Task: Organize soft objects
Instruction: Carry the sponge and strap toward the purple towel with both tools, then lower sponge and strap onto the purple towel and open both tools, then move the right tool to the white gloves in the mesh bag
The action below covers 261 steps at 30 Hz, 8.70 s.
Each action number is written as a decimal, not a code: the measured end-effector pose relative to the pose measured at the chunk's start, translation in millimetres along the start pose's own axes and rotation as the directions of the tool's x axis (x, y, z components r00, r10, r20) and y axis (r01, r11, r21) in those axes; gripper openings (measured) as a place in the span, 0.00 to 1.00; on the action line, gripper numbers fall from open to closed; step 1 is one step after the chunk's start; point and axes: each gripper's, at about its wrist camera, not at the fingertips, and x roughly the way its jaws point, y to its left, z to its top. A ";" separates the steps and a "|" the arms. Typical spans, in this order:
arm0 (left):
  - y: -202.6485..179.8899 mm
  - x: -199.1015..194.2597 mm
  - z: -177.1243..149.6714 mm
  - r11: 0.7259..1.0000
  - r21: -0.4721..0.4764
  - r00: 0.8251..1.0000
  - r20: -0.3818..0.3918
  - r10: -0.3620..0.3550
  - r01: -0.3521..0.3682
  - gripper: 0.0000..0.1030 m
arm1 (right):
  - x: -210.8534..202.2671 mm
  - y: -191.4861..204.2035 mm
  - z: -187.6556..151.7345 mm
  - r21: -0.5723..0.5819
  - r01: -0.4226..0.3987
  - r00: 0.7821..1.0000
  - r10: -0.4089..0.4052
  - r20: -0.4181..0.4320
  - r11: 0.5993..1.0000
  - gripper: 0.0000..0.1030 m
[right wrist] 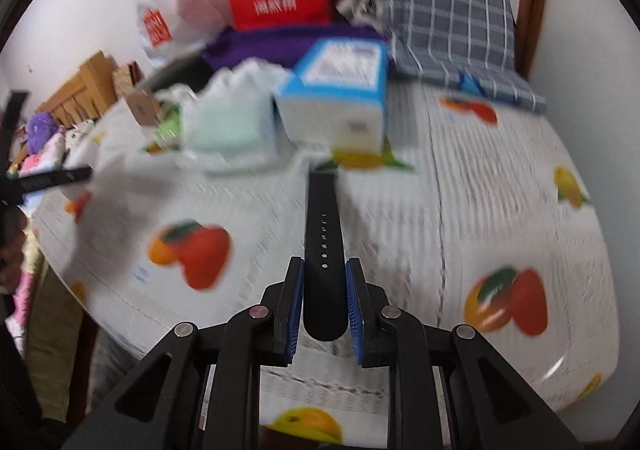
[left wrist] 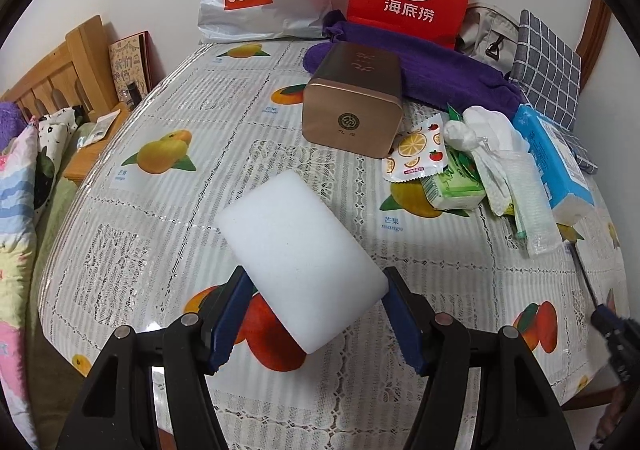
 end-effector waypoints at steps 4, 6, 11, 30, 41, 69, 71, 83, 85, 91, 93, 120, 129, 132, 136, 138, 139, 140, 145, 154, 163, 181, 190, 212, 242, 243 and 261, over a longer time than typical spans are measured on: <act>-2.8 -1.1 1.6 1.000 0.010 1.000 -0.003 0.012 -0.012 0.62 | 11.5 -4.7 -0.2 0.015 -0.013 1.000 0.012 0.016 1.000 0.32; -3.9 -0.6 2.4 1.000 0.013 1.000 -0.006 0.015 -0.015 0.62 | 17.4 -4.2 5.1 0.018 -0.033 0.999 0.032 0.026 0.999 0.48; -5.1 0.3 5.7 0.999 0.025 1.000 -0.012 0.020 -0.020 0.62 | 28.8 6.7 16.7 -0.034 0.040 0.996 -0.037 0.076 0.999 0.29; -1.8 -18.8 37.0 0.998 0.028 0.997 0.052 -0.049 0.048 0.62 | -19.3 19.3 49.7 -0.010 -0.036 0.991 0.037 0.125 0.999 0.20; -10.4 -31.4 69.3 0.997 0.047 0.993 0.094 -0.068 0.064 0.62 | -44.5 30.9 90.7 -0.033 -0.023 0.984 0.028 0.178 0.999 0.20; -23.8 -38.1 163.6 0.996 0.076 0.979 0.198 -0.050 0.036 0.62 | -24.7 33.7 205.0 0.009 -0.081 0.973 0.078 0.216 0.997 0.20; -26.2 -36.9 170.6 0.996 0.081 0.978 0.203 -0.042 0.026 0.62 | -20.8 31.0 212.3 0.010 -0.079 0.973 0.074 0.218 0.997 0.20; -48.0 -25.5 207.0 0.993 0.115 0.973 0.227 -0.036 0.010 0.62 | 2.1 22.4 252.0 -0.005 -0.041 0.973 0.041 0.228 0.999 0.20; -51.6 -22.8 212.6 0.993 0.119 0.972 0.231 -0.036 0.009 0.62 | 6.5 21.9 259.5 -0.004 -0.043 0.973 0.042 0.229 0.999 0.20; -62.0 -7.0 228.6 0.992 0.124 0.973 0.226 -0.044 0.016 0.62 | 27.9 22.9 283.4 -0.001 -0.063 0.975 0.062 0.216 0.998 0.20; -65.4 -0.2 233.4 0.992 0.124 0.974 0.221 -0.048 0.021 0.62 | 35.7 22.2 289.9 0.005 -0.072 0.977 0.069 0.204 0.997 0.20; -89.5 92.3 277.4 0.988 0.117 0.988 0.104 -0.115 0.102 0.62 | 131.0 -10.2 366.6 0.055 -0.102 0.986 0.093 0.141 0.993 0.20; -112.6 145.3 295.8 0.981 0.113 0.986 0.024 -0.164 0.160 0.62 | 172.6 -21.1 358.2 0.073 -0.108 0.994 0.106 0.022 0.992 0.20; -116.2 163.0 300.7 0.979 0.106 0.985 -0.008 -0.173 0.173 0.62 | 185.9 -19.9 354.5 0.071 -0.131 0.991 0.133 -0.018 0.989 0.20; -115.3 177.2 305.3 0.979 0.101 0.984 -0.032 -0.177 0.179 0.63 | 200.8 -23.1 350.1 0.106 -0.157 0.985 0.164 -0.058 0.982 0.20; -113.6 184.8 306.3 0.976 0.095 0.980 -0.052 -0.191 0.195 0.63 | 206.3 -25.6 347.9 0.124 -0.166 0.982 0.175 -0.070 0.978 0.20; -114.0 188.8 306.8 0.975 0.093 0.979 -0.059 -0.194 0.199 0.63 | 208.6 -26.4 347.3 0.125 -0.163 0.982 0.173 -0.075 0.979 0.20; -113.6 193.6 306.5 0.976 0.091 0.979 -0.067 -0.192 0.198 0.63 | 210.2 -26.0 346.3 0.124 -0.158 0.983 0.168 -0.080 0.980 0.20; -115.8 205.4 306.6 0.972 0.086 0.974 -0.091 -0.209 0.217 0.63 | 215.8 -21.4 342.3 0.111 -0.151 0.982 0.162 -0.095 0.982 0.20; -109.4 210.8 309.5 0.972 0.061 0.971 -0.097 -0.219 0.226 0.63 | 231.2 -19.5 344.1 0.123 -0.129 0.984 0.143 -0.108 0.984 0.20; -112.7 213.9 313.5 0.971 0.041 0.967 -0.111 -0.231 0.237 0.79 | 229.1 -13.3 345.8 0.098 -0.133 0.985 0.143 -0.099 0.986 0.34; -105.0 151.3 320.9 0.953 0.083 0.956 -0.029 -0.291 0.292 0.84 | 160.1 23.4 327.6 0.007 -0.101 0.995 0.101 0.010 0.995 0.64; -101.3 95.8 324.0 0.941 0.115 0.942 0.066 -0.328 0.319 0.84 | 74.6 39.1 230.5 0.054 -0.214 0.977 0.215 0.001 0.975 0.66; -127.3 0.3 299.8 0.896 0.282 0.905 0.158 -0.396 0.343 0.84 | 79.9 95.0 127.3 0.025 -0.078 0.989 0.080 -0.122 0.997 0.75; -155.1 -12.7 280.9 0.873 0.372 0.904 0.162 -0.396 0.315 0.84 | 36.0 93.7 56.4 0.004 -0.127 0.978 0.126 -0.167 0.992 0.25; -157.4 -13.8 279.2 0.871 0.379 0.904 0.163 -0.395 0.312 0.84 | 36.9 92.8 52.7 0.009 -0.129 0.977 0.128 -0.172 0.992 0.24; -175.7 -9.5 270.8 0.860 0.420 0.911 0.155 -0.383 0.291 0.84 | -14.2 37.7 39.7 0.105 0.002 0.999 0.002 -0.034 0.995 0.06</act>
